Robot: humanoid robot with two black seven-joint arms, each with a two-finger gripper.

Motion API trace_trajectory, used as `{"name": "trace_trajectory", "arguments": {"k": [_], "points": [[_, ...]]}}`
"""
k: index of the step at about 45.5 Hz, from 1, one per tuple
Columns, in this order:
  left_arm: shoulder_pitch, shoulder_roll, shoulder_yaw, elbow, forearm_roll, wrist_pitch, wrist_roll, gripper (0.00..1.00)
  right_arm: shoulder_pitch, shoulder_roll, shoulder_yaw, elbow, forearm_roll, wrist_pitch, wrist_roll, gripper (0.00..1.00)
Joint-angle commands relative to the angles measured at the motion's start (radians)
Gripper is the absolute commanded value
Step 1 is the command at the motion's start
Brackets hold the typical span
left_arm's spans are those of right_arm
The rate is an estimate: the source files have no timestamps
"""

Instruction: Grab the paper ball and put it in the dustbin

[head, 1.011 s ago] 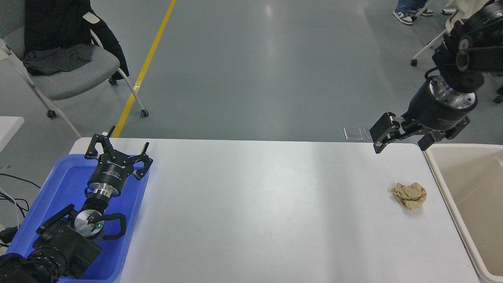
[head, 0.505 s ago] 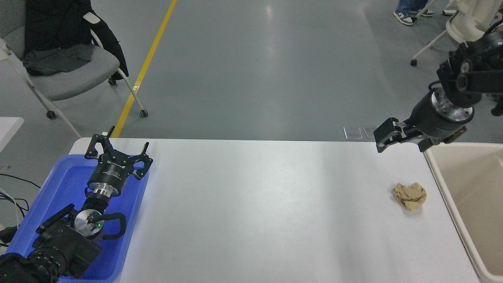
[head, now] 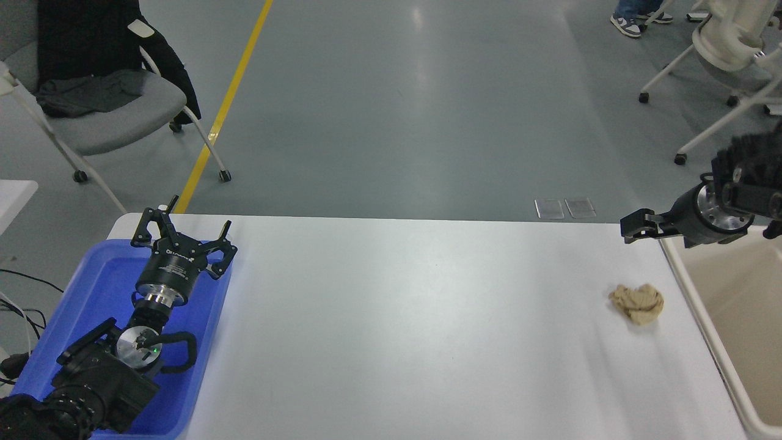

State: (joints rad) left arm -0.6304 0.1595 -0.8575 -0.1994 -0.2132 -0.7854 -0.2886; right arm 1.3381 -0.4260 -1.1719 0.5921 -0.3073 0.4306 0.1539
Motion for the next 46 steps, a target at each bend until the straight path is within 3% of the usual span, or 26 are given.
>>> {"name": "trace_trajectory", "arguments": {"k": [1,29,40,44,46], "points": [[0.0,0.0,0.0,0.0,0.0,0.0,0.0,1.0,-0.237,0.004,0.124,-0.216,-0.001,-0.026,0.0,1.0],[0.0,0.0,0.0,0.0,0.0,0.0,-0.001,1.0,-0.431,0.079,0.331,-0.273,0.001,-0.323,-0.002,1.0],[0.0,0.0,0.0,0.0,0.0,0.0,-0.001,1.0,-0.456,0.084,0.331,-0.287,-0.001,-0.343,-0.019,1.0],[0.0,0.0,0.0,0.0,0.0,0.0,-0.001,1.0,-0.468,0.093,0.331,-0.284,0.004,-0.342,-0.019,0.89],[0.0,0.0,0.0,0.0,0.0,0.0,-0.001,1.0,-0.478,0.098,0.331,-0.281,-0.006,-0.342,-0.019,0.76]]}}
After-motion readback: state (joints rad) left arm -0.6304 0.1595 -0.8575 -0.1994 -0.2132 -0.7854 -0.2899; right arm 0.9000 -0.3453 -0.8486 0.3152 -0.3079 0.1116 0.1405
